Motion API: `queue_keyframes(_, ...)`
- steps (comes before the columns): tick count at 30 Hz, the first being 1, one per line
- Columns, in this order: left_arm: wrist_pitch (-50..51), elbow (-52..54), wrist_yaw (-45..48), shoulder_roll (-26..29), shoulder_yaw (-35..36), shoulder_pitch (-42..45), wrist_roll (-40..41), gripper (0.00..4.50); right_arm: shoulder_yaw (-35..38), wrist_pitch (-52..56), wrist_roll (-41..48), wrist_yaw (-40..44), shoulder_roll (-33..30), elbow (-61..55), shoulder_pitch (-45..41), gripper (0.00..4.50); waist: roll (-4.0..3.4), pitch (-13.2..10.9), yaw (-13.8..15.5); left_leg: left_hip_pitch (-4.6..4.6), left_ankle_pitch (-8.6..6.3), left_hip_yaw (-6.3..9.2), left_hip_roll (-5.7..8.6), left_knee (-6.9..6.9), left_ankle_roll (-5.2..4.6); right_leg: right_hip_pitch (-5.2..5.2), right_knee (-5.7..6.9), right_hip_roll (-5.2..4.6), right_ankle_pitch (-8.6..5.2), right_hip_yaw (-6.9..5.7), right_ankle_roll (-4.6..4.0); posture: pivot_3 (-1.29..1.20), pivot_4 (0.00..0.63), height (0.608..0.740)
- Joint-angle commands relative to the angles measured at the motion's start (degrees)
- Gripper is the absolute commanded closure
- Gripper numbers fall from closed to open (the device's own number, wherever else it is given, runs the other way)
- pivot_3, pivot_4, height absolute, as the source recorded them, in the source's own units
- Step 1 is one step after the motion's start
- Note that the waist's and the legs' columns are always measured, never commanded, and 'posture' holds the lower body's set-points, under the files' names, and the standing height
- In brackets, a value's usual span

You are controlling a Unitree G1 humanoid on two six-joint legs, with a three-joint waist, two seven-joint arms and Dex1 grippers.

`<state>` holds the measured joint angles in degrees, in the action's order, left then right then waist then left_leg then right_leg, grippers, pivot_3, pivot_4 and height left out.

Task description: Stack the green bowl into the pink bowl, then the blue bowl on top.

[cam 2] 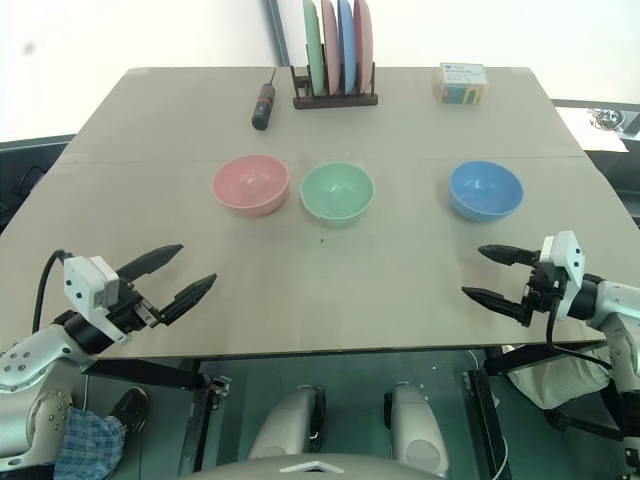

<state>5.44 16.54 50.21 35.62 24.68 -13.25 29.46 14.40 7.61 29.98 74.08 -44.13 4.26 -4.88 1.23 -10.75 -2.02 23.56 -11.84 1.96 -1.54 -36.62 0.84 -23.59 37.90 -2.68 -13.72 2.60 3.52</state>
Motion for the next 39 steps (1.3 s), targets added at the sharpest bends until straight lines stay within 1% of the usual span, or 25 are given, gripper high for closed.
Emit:
queue_keyframes(1, -1.09, 1.89, 0.01, 0.07, 0.8, -0.18, 0.63, 0.28, 1.7, 0.12, 1.22, -0.07, -0.67, -1.69, 0.12, 0.08, 0.0, 0.0, 0.0, 0.0, 0.0, 0.0, 0.0, 0.0, 0.0, 0.0, 0.0, 0.0, 0.0, 0.0, 0.0, 0.0, 0.15, 0.74)
queue_keyframes(23, -0.65, 1.35, -0.07, 0.52, 0.31, 0.92, 0.3, 0.28, 2.08, -0.4, 1.02, -0.68, -0.98, -1.5, 0.36, 0.08, 0.0, 0.0, 0.0, 0.0, 0.0, 0.0, 0.0, 0.0, 0.0, 0.0, 0.0, 0.0, -0.03, 0.0, -0.04, 0.0, 0.15, 0.74)
queue_keyframes(28, 0.44, 0.92, -0.6, 1.25, -0.52, 2.37, -0.39, 0.28, 2.24, 1.11, 3.55, -1.41, 0.04, -4.64, -0.2, 0.08, 0.0, 0.0, -0.01, 0.0, 0.0, 0.0, 0.0, 0.0, 0.0, 0.0, 0.01, 0.0, -0.03, 0.0, -0.04, 0.0, 0.15, 0.74)
queue_keyframes(31, 4.75, 0.44, -3.19, 2.47, -2.05, 5.13, -1.36, 0.28, 2.39, 3.79, 7.32, -3.56, 1.5, -9.14, -2.12, 0.08, 0.0, 0.0, -0.02, -0.01, 0.0, 0.01, 0.0, 0.0, 0.0, 0.0, 0.02, 0.01, -0.03, 0.0, -0.03, 0.0, 0.15, 0.74)
queue_keyframes(34, 7.03, -0.55, -5.49, 3.8, -4.21, 8.82, -4.06, 0.28, 2.4, 4.73, 8.62, -4.82, 2.27, -11.43, -3.09, 0.08, 0.0, 0.01, -0.01, -0.01, 0.0, 0.03, 0.0, -0.02, 0.0, 0.01, 0.05, 0.01, 0.05, 0.0, 0.16, 0.0, 0.15, 0.74)
queue_keyframes(37, 8.28, -2.98, -8.77, 6.18, -8.5, 15.01, -10.88, 0.28, 2.05, 4.89, 9.21, -5.55, 2.68, -13.71, -3.43, 0.08, 0.06, 0.04, 0.35, 0.04, 0.0, 0.07, 0.01, -0.02, 0.0, 0.0, 0.01, 0.01, 0.07, -0.04, 0.18, 0.0, 0.15, 0.74)
queue_keyframes(39, 10.9, -5.09, -10.11, 8.14, -12.04, 19.47, -15.02, 0.28, 1.97, 5.03, 9.66, -6.17, 2.98, -14.72, -3.65, 0.08, 0.06, 0.04, 0.77, 0.07, 0.0, 0.13, 0.02, -0.02, 0.0, 0.0, 0.02, 0.02, 0.09, -0.08, 0.17, 0.0, 0.15, 0.74)
